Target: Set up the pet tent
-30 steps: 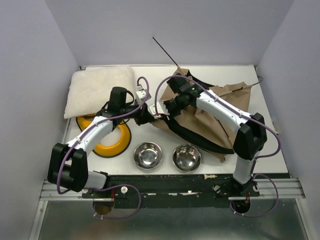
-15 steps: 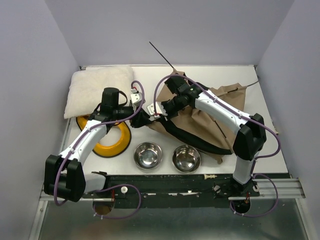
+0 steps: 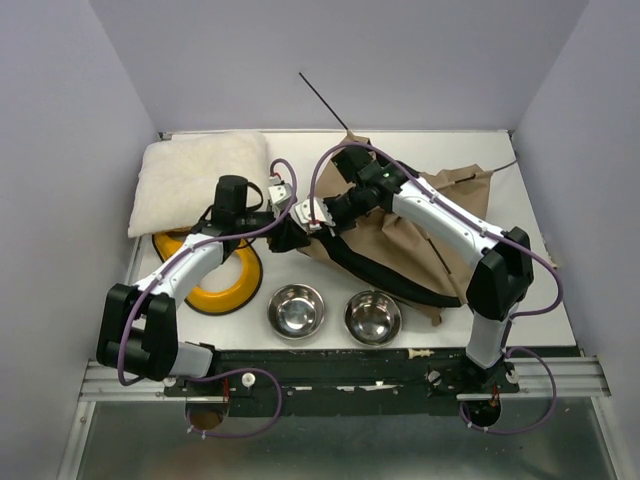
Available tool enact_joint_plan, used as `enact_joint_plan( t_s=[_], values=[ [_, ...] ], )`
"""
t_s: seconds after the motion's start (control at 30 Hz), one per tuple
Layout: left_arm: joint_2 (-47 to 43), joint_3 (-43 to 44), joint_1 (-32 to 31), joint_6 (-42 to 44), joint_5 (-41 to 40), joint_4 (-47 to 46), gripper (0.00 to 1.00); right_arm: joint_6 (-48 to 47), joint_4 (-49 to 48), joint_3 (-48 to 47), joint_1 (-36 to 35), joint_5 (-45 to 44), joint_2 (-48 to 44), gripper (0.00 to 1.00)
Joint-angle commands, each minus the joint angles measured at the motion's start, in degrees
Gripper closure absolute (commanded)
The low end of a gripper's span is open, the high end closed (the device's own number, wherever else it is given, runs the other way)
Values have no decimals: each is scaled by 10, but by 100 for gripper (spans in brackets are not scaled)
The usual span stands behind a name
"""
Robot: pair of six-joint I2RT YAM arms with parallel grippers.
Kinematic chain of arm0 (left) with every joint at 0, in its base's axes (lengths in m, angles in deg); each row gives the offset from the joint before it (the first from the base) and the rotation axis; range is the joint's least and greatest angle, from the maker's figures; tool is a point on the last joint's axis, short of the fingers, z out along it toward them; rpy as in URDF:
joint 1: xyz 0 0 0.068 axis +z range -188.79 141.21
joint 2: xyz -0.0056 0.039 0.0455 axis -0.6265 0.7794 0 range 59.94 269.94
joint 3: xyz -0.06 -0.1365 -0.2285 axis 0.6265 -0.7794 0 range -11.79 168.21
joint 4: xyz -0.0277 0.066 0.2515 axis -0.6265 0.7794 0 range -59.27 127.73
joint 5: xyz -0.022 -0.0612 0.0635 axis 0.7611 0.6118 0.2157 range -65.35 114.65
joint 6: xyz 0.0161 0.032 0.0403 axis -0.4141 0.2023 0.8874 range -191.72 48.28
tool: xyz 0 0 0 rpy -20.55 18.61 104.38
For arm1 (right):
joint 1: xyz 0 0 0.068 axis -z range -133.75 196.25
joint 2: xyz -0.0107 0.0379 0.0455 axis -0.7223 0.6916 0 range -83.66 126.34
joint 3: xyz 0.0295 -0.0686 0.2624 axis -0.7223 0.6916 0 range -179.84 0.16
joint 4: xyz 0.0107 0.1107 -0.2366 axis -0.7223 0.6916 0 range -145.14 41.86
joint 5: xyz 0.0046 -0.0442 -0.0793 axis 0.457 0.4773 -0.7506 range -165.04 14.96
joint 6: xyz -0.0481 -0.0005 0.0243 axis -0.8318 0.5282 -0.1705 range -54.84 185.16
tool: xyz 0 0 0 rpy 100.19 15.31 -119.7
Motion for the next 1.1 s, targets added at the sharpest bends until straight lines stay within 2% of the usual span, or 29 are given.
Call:
enact_joint_plan(
  t_s=[0.0,0.17,0.23,0.33,0.43,0.47,0.6,0.67,0.77,1.07],
  values=[
    [17,20,-8,-41,8,-84,60,2,2,-12,6,7,-7,99],
    [9,14,-11,-81,29,-118,58,1,4,-10,6,3,-5,99],
    [7,6,-13,-96,23,-140,60,0,3,-8,6,3,-4,99],
    [16,10,-16,-103,22,-140,71,1,2,-10,6,6,-3,99],
    [26,18,-17,-92,22,-113,96,4,1,-11,7,-1,-5,99],
    [26,19,-16,-84,23,-99,100,4,1,-10,8,-5,-5,99],
    [8,12,-5,-45,24,-51,100,-1,1,-5,22,-21,-9,98],
    [-2,2,5,-38,29,-51,100,-8,1,-1,34,-29,-10,89],
    [-17,-8,14,-12,26,-24,100,-26,9,3,55,-40,-9,80],
    [-18,-3,25,22,28,4,100,-71,28,6,106,-67,-6,78]
  ],
)
